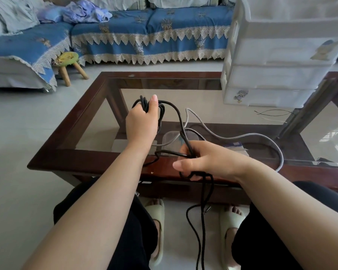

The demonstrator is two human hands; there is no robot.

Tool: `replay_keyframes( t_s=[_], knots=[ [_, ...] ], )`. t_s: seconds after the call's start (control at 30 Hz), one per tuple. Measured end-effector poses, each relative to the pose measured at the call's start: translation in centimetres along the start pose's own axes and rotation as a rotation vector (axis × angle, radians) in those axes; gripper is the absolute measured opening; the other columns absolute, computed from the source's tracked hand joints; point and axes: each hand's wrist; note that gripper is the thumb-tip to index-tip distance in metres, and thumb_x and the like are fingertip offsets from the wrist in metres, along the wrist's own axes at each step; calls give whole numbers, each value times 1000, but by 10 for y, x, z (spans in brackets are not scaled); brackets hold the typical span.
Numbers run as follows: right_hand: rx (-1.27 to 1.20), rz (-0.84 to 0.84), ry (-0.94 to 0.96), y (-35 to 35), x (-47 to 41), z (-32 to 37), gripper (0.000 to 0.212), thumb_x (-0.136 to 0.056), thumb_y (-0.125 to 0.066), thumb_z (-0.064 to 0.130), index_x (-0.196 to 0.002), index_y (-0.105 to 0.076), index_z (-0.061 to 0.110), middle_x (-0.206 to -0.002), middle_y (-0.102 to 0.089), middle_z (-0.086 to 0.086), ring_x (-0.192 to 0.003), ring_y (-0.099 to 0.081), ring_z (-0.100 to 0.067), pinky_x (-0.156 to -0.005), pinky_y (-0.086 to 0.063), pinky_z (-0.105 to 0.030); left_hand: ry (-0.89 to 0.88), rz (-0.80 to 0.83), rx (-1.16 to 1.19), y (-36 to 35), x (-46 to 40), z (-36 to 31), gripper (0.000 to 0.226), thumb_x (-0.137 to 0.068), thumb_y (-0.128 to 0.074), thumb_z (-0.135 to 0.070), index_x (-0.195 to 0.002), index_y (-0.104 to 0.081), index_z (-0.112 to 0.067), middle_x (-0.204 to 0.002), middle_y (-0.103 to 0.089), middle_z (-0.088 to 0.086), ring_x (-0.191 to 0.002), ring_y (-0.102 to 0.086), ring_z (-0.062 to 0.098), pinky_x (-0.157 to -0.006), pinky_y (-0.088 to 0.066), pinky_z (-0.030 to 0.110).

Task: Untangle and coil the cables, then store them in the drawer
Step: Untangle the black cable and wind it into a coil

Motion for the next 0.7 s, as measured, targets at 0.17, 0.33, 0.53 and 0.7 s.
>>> replay_keyframes(
  t_s=[0.17, 0.33, 0.53, 0.7],
  knots=[
    [528, -310, 43, -1, -7, -7, 12, -82, -69, 19, -87, -59, 21, -73, -61, 8, -62, -59, -3, -60, -47, -16, 70, -12, 59, 4, -3, 1, 44, -97, -44, -53, -71, -53, -18, -62, -54, 1, -54, -56, 14, -49, -55, 30],
    [467, -304, 86, -5, -3, -2, 30, -82, -58, 57, -97, -60, 31, -91, -49, 18, -81, -51, 3, -75, -41, -24, 317, -77, 321, 8, -7, 1, 49, -97, -47, -51, -65, -47, -14, -51, -42, -1, -39, -40, 10, -40, -43, 18],
    [-242, -313, -22, 8, -9, -5, 9, -94, -57, 26, -103, -59, 25, -80, -62, -5, -74, -58, -26, -63, -46, -33, 447, -67, 474, 12, -11, 4, 50, -94, -49, -55, -69, -47, -13, -45, -39, -4, -37, -38, 11, -57, -46, 27],
    [-380, 259, -71, 12, -6, -9, 38, -82, -64, 5, -119, -54, 4, -88, -70, -10, -82, -67, -17, -75, -51, -24, 414, -23, 470, 8, -9, 3, 51, -94, -49, -56, -65, -47, -14, -42, -40, -5, -39, -40, 12, -55, -43, 27]
  ],
)
Point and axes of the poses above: each hand's wrist, its own x-axis away from the middle knuckle, its own y-axis out of the back of the hand, z = x × y
